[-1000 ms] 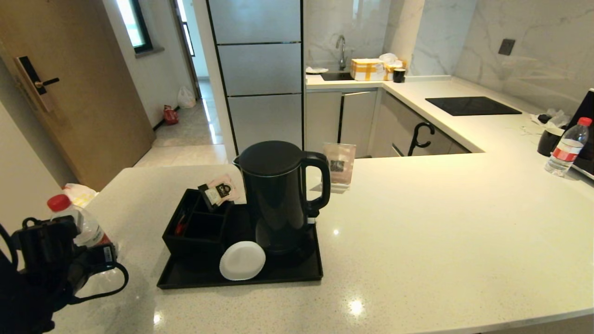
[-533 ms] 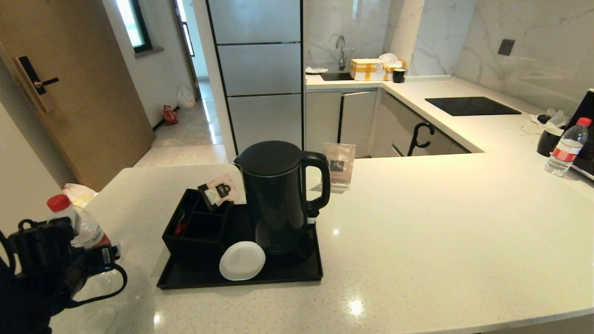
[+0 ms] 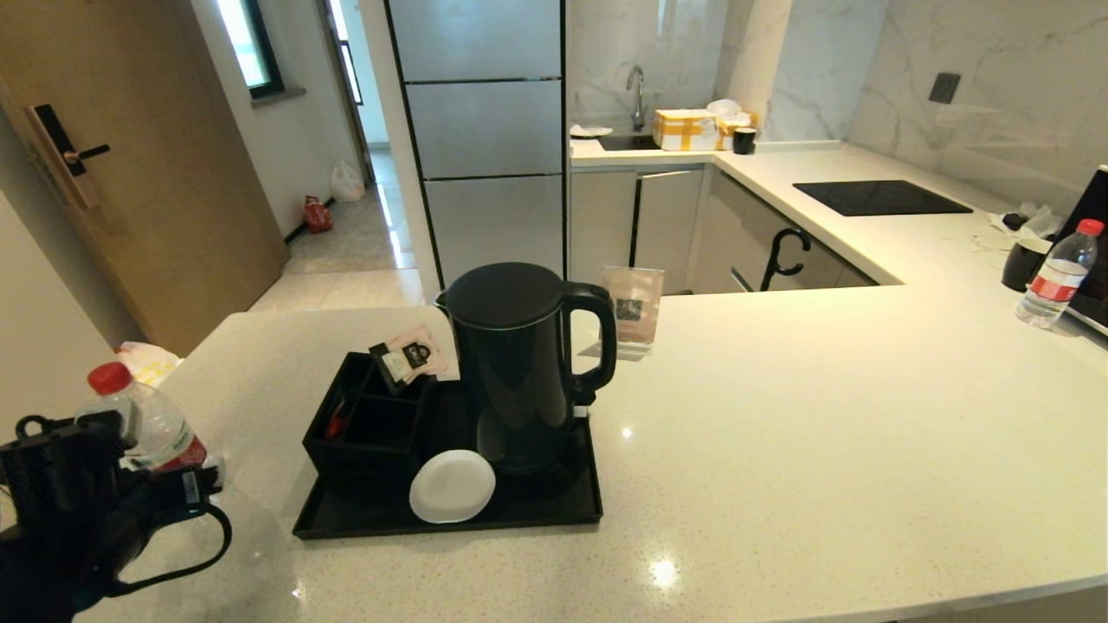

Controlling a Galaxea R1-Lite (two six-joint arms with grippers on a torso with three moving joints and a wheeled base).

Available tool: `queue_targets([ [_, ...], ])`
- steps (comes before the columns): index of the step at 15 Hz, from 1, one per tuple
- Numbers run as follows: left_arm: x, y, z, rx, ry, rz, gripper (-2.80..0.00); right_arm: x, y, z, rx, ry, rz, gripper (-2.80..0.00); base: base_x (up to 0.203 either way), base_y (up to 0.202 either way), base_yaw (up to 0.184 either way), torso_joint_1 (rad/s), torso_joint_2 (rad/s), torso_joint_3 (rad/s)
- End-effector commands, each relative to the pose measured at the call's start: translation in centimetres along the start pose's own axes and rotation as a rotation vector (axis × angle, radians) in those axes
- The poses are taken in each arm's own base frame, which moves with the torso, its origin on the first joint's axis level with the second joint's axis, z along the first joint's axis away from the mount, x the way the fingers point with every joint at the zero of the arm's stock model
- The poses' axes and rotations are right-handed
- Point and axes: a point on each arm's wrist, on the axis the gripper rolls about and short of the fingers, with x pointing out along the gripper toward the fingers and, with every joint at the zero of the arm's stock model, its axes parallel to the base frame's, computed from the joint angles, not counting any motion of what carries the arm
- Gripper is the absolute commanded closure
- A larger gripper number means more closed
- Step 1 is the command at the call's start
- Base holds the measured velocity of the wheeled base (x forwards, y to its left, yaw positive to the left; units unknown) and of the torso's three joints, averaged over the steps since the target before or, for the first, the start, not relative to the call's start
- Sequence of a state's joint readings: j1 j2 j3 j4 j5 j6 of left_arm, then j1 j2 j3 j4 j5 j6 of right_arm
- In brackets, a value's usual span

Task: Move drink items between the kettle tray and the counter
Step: Place it on the left, then pick up the kettle

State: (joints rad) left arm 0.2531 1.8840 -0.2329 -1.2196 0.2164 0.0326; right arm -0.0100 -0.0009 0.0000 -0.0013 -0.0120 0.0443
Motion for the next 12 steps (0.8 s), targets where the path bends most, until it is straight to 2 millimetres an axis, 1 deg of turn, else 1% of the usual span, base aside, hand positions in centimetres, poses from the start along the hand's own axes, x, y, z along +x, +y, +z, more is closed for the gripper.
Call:
queue_targets([
  [1,-3.3,-0.2,0.8,0.004,-0.067,-0.036,-2.80,0.0,0.0,0.0,0.000,0.001,-0.001,0.00,0.000,0.000,0.000,0.000,0.00,0.000],
  [2,-4.8,-0.2,0.9,0.009,-0.082,-0.052,-2.80,0.0,0.0,0.0,0.000,0.001,0.000,0.00,0.000,0.000,0.000,0.000,0.00,0.000],
  [4,-8.2,0.3,1.7,0.010,-0.156,-0.073,-2.80,0.0,0.0,0.0,0.000,0.001,0.000,0.00,0.000,0.000,0.000,0.000,0.00,0.000],
  [6,-12.3,0.9,3.0,0.024,-0.217,-0.112,-2.80,0.0,0.0,0.0,0.000,0.001,0.000,0.00,0.000,0.000,0.000,0.000,0.00,0.000],
  [7,-14.0,1.1,3.3,0.044,-0.201,-0.136,-2.80,0.0,0.0,0.0,0.000,0.001,0.000,0.00,0.000,0.000,0.000,0.000,0.00,0.000],
  [8,-15.3,1.2,3.3,0.065,-0.149,-0.180,-2.80,0.0,0.0,0.0,0.000,0.001,0.000,0.00,0.000,0.000,0.000,0.000,0.00,0.000],
  [9,-16.6,1.1,3.6,0.079,-0.067,-0.278,-2.80,0.0,0.0,0.0,0.000,0.001,0.000,0.00,0.000,0.000,0.000,0.000,0.00,0.000],
  [10,-18.6,1.3,4.7,0.084,-0.003,-0.382,-2.80,0.0,0.0,0.0,0.000,0.001,0.000,0.00,0.000,0.000,0.000,0.000,0.00,0.000],
  [11,-20.8,1.8,5.3,0.080,0.029,-0.481,0.00,0.0,0.0,0.0,0.000,0.001,0.000,0.00,0.000,0.000,0.000,0.000,0.00,0.000],
  [12,-22.4,2.4,5.4,0.066,0.028,-0.545,0.00,0.0,0.0,0.0,0.000,0.001,0.000,0.00,0.000,0.000,0.000,0.000,0.00,0.000],
])
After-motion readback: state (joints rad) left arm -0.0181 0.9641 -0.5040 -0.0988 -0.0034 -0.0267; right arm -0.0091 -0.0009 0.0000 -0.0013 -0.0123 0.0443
